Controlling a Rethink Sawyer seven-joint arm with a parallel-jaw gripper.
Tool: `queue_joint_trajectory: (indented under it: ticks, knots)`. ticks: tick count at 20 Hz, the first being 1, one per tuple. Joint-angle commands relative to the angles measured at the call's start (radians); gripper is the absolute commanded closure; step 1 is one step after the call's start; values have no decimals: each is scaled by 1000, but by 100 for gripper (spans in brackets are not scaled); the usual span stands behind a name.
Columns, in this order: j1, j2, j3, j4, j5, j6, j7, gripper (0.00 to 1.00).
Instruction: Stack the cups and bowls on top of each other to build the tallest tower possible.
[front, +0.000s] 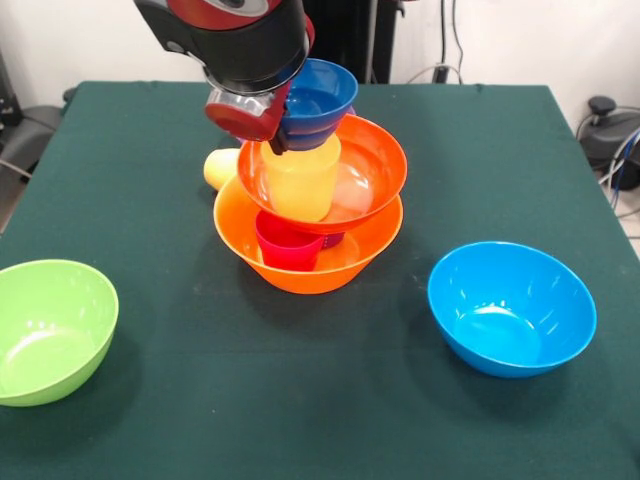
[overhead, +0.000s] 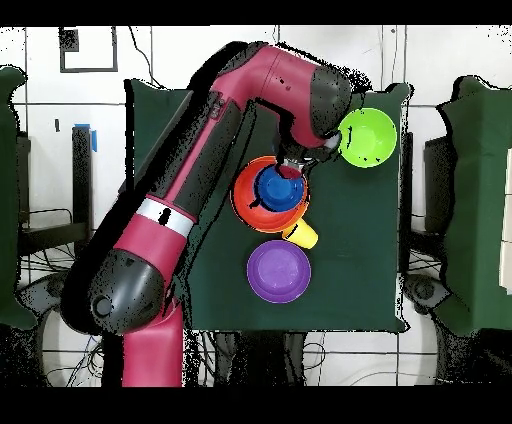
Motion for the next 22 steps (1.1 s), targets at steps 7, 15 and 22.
queue_joint_trajectory:
  ticks: [7,15,22]
  knots:
    - [30,1,61,-58,21,92,52,100]
    - [19,-4,56,-82,20,82,60,100]
    - [12,-5,53,-93,19,82,62,100]
